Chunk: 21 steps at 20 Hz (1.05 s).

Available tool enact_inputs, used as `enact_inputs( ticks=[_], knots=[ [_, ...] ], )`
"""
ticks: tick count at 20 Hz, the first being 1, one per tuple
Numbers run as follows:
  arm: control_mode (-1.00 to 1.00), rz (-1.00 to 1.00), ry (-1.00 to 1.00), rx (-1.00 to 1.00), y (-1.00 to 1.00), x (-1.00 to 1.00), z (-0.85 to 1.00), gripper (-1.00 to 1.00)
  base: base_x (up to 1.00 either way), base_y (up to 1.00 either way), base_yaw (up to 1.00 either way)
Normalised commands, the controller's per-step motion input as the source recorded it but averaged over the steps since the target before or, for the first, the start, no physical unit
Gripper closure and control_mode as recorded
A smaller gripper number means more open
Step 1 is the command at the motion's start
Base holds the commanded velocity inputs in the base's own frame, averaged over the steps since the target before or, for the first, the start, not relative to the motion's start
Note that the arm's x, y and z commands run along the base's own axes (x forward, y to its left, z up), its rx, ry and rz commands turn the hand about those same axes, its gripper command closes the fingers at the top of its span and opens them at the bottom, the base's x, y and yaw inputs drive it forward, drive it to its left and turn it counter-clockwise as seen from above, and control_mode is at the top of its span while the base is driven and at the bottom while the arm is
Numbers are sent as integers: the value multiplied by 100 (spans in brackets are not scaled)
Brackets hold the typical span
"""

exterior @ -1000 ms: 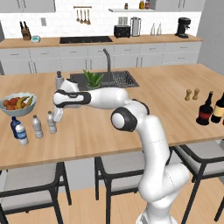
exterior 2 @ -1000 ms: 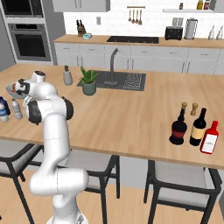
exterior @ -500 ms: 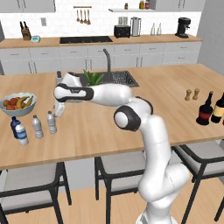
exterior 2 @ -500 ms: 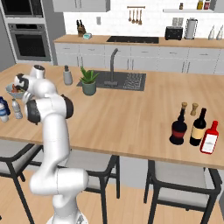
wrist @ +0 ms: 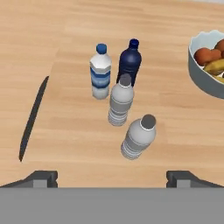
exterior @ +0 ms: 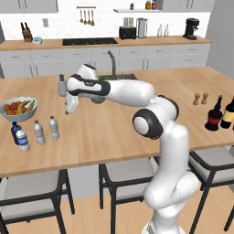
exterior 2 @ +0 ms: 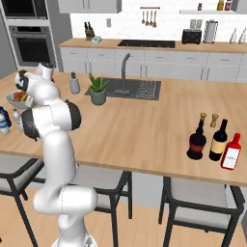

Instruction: Move the plastic bottles in the middle to the plastics group, and the glass bottles in the middle to the glass group.

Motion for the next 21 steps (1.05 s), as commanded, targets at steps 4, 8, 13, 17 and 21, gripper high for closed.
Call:
enact_inputs(
  ticks=[4, 8, 13, 17, 21],
  knots=[
    [-100, -20, -2, 2, -46, -96, 0, -100, 0, 0, 0],
    [-100, -22, 0, 4, -57, -91, 0, -100, 0, 0, 0],
    [-100, -25, 0, 5, -66, -88, 0, -100, 0, 0, 0],
    [-100, -20, -6, 11, -61, -88, 0, -100, 0, 0, 0],
    [-100, -4, -9, 16, -48, -50, 0, -100, 0, 0, 0]
  ],
)
